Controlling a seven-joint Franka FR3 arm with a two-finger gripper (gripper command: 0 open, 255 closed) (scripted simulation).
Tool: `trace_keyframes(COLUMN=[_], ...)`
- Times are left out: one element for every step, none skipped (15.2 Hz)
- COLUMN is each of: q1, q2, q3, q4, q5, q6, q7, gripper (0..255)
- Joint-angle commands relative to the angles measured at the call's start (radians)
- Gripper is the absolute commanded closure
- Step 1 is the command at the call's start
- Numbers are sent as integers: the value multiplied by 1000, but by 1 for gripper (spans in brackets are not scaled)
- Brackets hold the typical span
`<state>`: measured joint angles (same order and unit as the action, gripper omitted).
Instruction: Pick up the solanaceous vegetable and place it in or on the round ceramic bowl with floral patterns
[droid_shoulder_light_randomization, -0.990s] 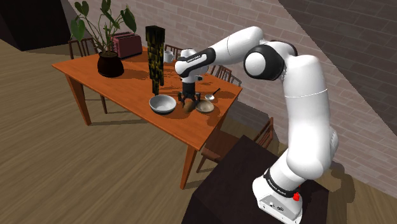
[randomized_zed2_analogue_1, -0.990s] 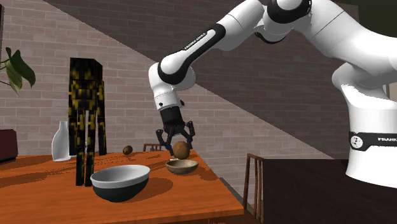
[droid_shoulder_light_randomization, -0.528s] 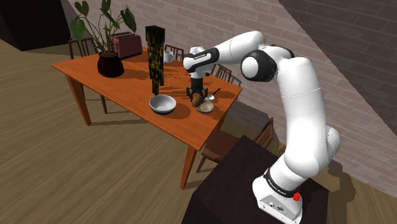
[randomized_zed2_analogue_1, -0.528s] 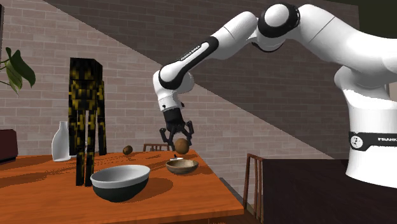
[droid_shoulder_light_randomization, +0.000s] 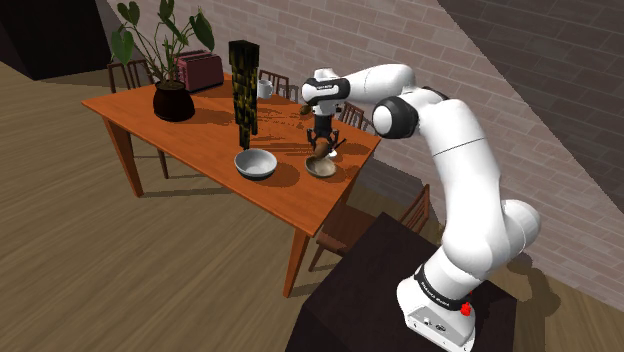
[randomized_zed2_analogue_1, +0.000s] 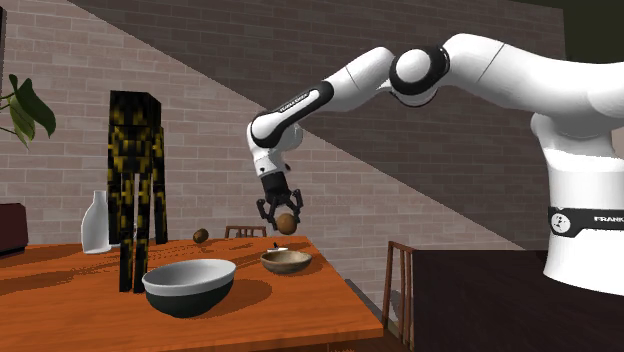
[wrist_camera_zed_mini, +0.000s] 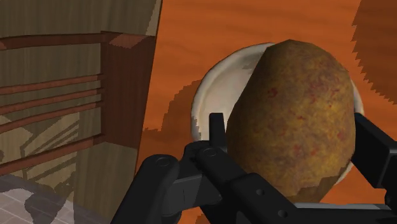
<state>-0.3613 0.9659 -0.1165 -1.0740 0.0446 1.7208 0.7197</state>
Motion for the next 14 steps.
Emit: trace_keyframes(q1=[-41,-42,-42,-42,-42,-43,-43,-43,-44,-44,-44,-45,-45,-46], q2=[82,89,96,103,111,119,127,135,145,154,163,172,182,193], q3=[-6,-6,-5,-5,-4,-4,-4,-3,-3,-2,-2,-2,-1,-1], q4=[151,150,150,148,149,150,151,153,156,159,162,165,169,175], q5=[-2,-1,-1,-1,0,0,0,1,1,2,2,2,3,3], q6=[-67,-59,-51,-43,-36,-29,-22,-15,-9,-3,3,9,15,19], q7=[-35,-35,-35,-34,-34,-34,-33,-33,-33,-32,-32,-32,-31,-31], gripper=[255,255,255,255,255,255,255,255,255,255,255,255,255,255])
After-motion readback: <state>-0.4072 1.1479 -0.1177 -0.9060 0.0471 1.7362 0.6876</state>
